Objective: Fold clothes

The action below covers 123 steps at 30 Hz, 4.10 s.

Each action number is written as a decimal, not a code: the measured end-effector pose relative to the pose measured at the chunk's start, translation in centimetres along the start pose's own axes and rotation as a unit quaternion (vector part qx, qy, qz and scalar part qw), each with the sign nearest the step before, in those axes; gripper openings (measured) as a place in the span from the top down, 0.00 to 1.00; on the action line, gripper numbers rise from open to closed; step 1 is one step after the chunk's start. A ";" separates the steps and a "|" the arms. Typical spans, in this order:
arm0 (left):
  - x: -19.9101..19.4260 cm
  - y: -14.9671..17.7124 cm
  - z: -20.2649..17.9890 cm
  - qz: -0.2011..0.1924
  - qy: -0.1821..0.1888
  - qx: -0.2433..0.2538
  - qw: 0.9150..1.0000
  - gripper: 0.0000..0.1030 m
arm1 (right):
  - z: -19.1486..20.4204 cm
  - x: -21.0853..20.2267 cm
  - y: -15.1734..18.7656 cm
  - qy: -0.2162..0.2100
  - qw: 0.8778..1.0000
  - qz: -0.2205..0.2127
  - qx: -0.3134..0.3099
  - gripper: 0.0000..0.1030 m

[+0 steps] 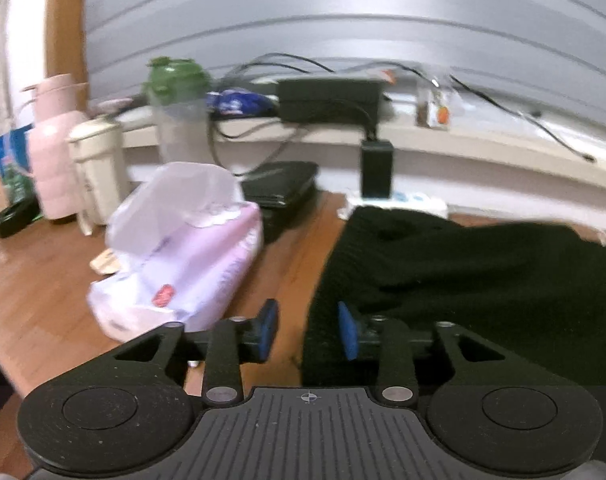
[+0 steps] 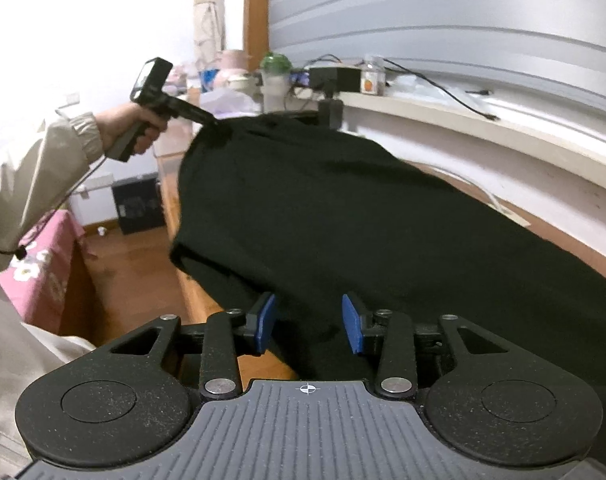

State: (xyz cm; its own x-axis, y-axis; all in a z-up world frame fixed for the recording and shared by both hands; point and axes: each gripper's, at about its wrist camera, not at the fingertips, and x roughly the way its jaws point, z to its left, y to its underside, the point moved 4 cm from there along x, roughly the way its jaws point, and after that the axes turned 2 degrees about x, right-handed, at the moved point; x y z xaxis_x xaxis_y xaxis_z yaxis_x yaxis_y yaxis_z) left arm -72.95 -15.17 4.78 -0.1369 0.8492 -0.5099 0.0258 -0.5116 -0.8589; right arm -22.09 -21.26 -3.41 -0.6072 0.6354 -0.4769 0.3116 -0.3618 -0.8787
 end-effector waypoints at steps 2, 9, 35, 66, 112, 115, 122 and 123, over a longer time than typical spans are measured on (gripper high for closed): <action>-1.2 -0.2 -0.1 -0.016 0.002 -0.011 1.000 0.48 | 0.5 0.6 -0.3 -0.008 1.000 0.005 -0.010 0.63; -3.5 -1.1 -7.2 -0.040 0.079 0.033 0.995 0.34 | 0.8 2.9 -1.3 -0.014 0.999 0.019 -0.022 0.63; -1.7 5.3 -26.2 0.038 0.246 0.155 0.956 0.33 | 2.8 3.4 -1.0 -0.038 0.998 0.020 -0.037 0.86; -1.7 6.0 -25.4 0.038 0.255 0.154 0.954 0.31 | 3.5 6.0 -2.1 -0.061 0.998 0.020 -0.016 0.90; -0.3 3.8 -41.8 0.036 0.399 0.195 0.895 0.22 | -11.8 -16.2 8.7 0.251 0.956 -0.029 0.150 0.88; -0.1 4.0 -41.7 0.041 0.399 0.191 0.896 0.20 | -14.0 -18.6 10.3 0.295 0.940 -0.027 0.171 0.85; -0.1 4.3 -41.9 0.042 0.387 0.202 0.899 0.18 | -20.8 -26.2 15.0 0.399 0.872 -0.053 0.277 0.68; -0.1 4.3 -41.9 0.041 0.386 0.202 0.899 0.17 | -21.8 -27.2 15.7 0.410 0.862 -0.057 0.293 0.68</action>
State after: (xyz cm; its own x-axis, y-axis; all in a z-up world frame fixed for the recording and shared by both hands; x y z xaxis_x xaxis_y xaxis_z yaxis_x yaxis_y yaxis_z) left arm -31.37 -11.99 -0.91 0.5814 0.5644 -0.5860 -0.3794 -0.4491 -0.8089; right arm 15.19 -29.35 -4.69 0.1854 0.8713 -0.4545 -0.2850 -0.3949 -0.8734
